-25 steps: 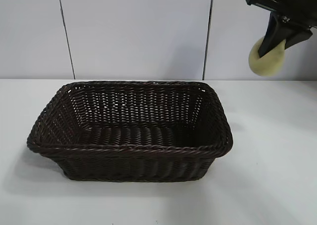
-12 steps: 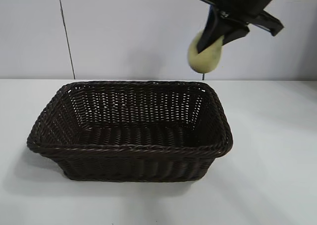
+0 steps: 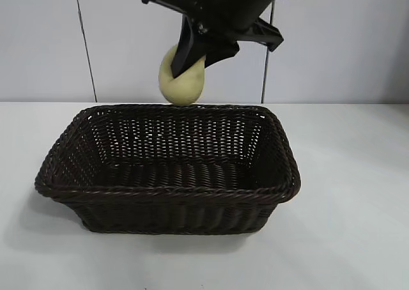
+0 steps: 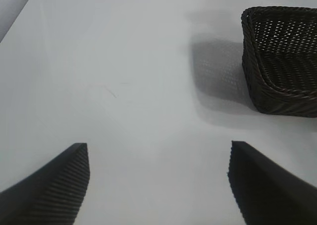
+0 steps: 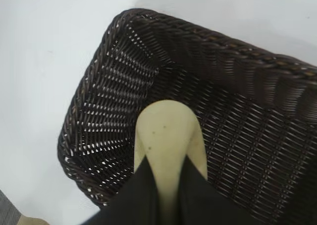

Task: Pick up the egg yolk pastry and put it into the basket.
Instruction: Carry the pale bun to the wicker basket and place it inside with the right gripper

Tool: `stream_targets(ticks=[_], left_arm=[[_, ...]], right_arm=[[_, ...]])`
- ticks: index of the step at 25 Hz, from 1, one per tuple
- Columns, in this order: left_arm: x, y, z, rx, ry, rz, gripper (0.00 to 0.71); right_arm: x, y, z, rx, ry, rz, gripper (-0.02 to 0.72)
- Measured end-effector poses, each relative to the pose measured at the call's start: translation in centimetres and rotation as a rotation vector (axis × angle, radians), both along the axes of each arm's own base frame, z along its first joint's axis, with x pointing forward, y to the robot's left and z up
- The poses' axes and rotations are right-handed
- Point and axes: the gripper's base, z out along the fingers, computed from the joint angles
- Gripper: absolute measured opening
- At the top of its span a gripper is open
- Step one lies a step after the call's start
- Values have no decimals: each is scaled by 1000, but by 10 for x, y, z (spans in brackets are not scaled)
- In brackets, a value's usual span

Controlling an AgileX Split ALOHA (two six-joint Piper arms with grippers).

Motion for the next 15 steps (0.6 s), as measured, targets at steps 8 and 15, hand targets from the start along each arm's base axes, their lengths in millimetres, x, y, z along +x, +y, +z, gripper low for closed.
stream_targets(ticks=[8,15], left_arm=[[0,0,0,0,0,0,565],[0,0,0,0,0,0,565]], right_arm=[[10,7,-49,-25,85,-29,42],[9,7,-47,-21,96,-28,420]])
